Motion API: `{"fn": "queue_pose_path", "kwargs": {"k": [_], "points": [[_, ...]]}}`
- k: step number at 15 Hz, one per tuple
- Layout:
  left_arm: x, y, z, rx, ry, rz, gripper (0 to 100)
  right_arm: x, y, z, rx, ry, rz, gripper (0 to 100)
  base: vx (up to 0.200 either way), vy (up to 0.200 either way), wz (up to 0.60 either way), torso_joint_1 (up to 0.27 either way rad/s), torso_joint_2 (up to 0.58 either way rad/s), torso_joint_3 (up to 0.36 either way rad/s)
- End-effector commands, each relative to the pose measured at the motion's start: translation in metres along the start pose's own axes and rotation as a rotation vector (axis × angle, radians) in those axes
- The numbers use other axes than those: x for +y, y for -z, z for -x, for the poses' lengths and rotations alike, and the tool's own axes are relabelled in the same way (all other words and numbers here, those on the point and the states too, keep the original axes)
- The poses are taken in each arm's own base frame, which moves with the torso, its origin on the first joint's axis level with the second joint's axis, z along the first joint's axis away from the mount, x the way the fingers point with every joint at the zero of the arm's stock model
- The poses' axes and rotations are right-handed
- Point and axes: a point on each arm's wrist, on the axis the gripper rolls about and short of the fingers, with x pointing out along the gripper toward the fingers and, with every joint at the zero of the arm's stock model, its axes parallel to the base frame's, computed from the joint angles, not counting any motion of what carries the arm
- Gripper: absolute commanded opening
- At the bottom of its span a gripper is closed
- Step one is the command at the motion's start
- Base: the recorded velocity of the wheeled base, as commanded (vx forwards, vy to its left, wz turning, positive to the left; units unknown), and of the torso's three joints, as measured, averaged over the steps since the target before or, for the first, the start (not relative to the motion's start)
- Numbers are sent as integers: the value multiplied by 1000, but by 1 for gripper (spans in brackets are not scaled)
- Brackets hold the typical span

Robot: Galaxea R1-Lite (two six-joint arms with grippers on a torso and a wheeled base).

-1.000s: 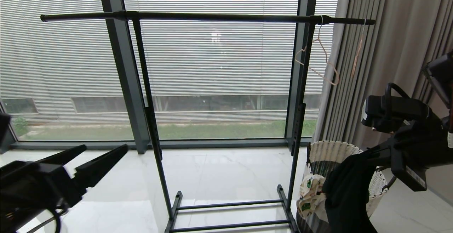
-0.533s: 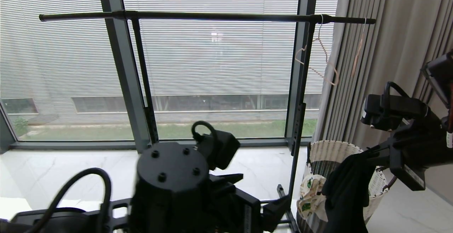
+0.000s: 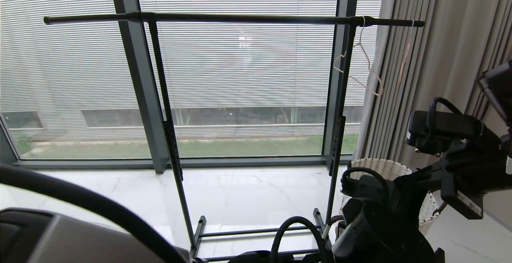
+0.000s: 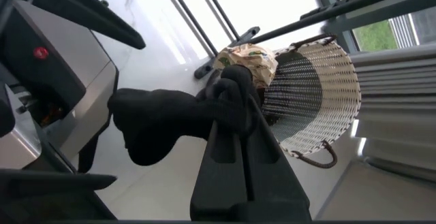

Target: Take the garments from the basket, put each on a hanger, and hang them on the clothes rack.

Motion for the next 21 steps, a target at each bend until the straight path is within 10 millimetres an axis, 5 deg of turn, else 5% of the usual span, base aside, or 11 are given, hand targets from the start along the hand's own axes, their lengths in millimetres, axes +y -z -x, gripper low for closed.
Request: {"fn": "queue_pose_path", "kwargs": {"k": [1, 8, 13, 21], "points": [[18, 21, -30, 46, -81, -6, 100, 2, -1, 0, -6, -8, 10, 0, 0, 0, 0, 0, 0, 0], [28, 20, -66, 70, -225, -17, 100, 5, -4, -4, 0, -23, 24, 0, 0, 0, 0, 0, 0, 0], [50, 23, -65, 133, -384, -37, 100, 5, -4, -5, 3, -23, 24, 0, 0, 0, 0, 0, 0, 0], [54, 32, -63, 171, -392, -81, 100, 9, -6, -5, -4, -36, 40, 0, 0, 0, 0, 0, 0, 0]]}}
